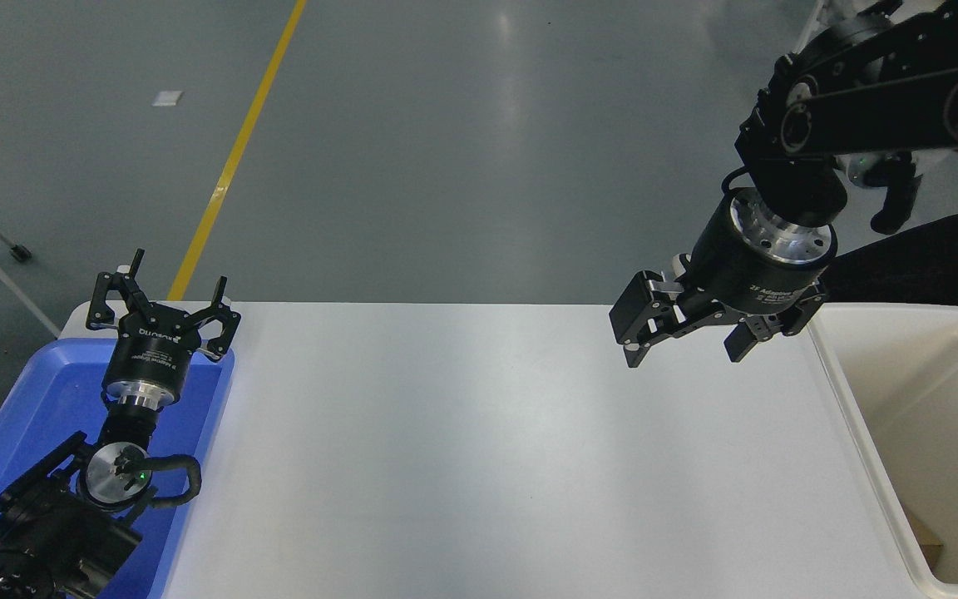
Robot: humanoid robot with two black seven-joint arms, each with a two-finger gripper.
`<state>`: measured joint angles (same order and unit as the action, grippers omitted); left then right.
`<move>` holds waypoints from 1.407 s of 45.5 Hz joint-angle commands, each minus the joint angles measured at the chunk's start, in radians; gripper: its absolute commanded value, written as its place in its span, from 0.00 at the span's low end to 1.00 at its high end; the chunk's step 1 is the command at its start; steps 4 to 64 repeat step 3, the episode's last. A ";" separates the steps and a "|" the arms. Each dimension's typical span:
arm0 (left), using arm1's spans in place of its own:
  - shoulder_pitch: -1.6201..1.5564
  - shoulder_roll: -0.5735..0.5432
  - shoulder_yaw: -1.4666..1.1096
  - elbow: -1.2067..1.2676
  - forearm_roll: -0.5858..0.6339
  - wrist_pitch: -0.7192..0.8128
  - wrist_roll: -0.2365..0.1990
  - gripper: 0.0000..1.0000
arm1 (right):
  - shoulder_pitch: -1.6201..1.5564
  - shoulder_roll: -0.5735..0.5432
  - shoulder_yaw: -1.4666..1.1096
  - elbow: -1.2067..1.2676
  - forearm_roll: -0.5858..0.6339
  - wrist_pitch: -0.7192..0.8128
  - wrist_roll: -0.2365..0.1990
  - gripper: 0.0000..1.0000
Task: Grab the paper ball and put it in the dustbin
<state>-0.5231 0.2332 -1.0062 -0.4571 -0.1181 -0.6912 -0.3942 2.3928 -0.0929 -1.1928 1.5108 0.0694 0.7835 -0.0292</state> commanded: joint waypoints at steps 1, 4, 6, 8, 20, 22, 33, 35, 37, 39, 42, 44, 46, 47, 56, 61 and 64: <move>0.000 0.000 0.000 0.000 0.000 0.001 0.000 1.00 | 0.011 0.019 -0.004 0.002 0.009 0.002 0.000 1.00; 0.000 0.000 0.000 0.000 0.000 0.001 0.000 1.00 | 0.011 0.021 -0.004 0.002 0.009 0.002 0.000 1.00; 0.000 0.000 0.000 0.000 0.000 0.001 0.000 1.00 | 0.011 0.021 -0.004 0.002 0.009 0.002 0.000 1.00; 0.000 0.000 0.000 0.000 0.000 0.001 0.000 1.00 | 0.011 0.021 -0.004 0.002 0.009 0.002 0.000 1.00; 0.000 0.000 0.000 0.000 0.000 0.001 0.000 1.00 | 0.011 0.021 -0.004 0.002 0.009 0.002 0.000 1.00; 0.000 0.000 0.000 0.000 0.000 0.001 0.000 1.00 | 0.011 0.021 -0.004 0.002 0.009 0.002 0.000 1.00; 0.000 0.000 0.000 0.000 0.000 0.001 0.000 1.00 | 0.011 0.021 -0.004 0.002 0.009 0.002 0.000 1.00; 0.000 0.000 0.000 0.000 0.000 0.001 0.000 1.00 | 0.011 0.021 -0.004 0.002 0.009 0.002 0.000 1.00; 0.000 0.000 0.000 0.000 0.000 0.001 0.000 1.00 | 0.011 0.021 -0.004 0.002 0.009 0.002 0.000 1.00; 0.000 0.000 0.000 0.000 0.000 0.001 0.000 1.00 | 0.011 0.021 -0.004 0.002 0.009 0.002 0.000 1.00; 0.000 0.000 0.000 0.000 0.000 0.001 0.000 1.00 | 0.011 0.021 -0.004 0.002 0.009 0.002 0.000 1.00; 0.000 0.000 0.000 0.000 0.000 0.001 0.000 1.00 | 0.011 0.021 -0.004 0.002 0.009 0.002 0.000 1.00; 0.000 0.000 0.000 0.000 0.000 0.001 0.000 1.00 | 0.011 0.021 -0.004 0.002 0.009 0.002 0.000 1.00; 0.000 0.000 0.000 0.000 0.000 0.001 0.000 1.00 | 0.011 0.021 -0.004 0.002 0.009 0.002 0.000 1.00; 0.000 0.000 0.000 0.000 0.000 0.001 0.000 1.00 | 0.011 0.021 -0.004 0.002 0.009 0.002 0.000 1.00; 0.000 0.000 0.000 0.000 0.000 0.001 0.000 1.00 | 0.011 0.021 -0.004 0.002 0.009 0.002 0.000 1.00; 0.000 0.000 0.000 0.000 0.000 0.001 0.000 1.00 | 0.011 0.021 -0.004 0.002 0.009 0.002 0.000 1.00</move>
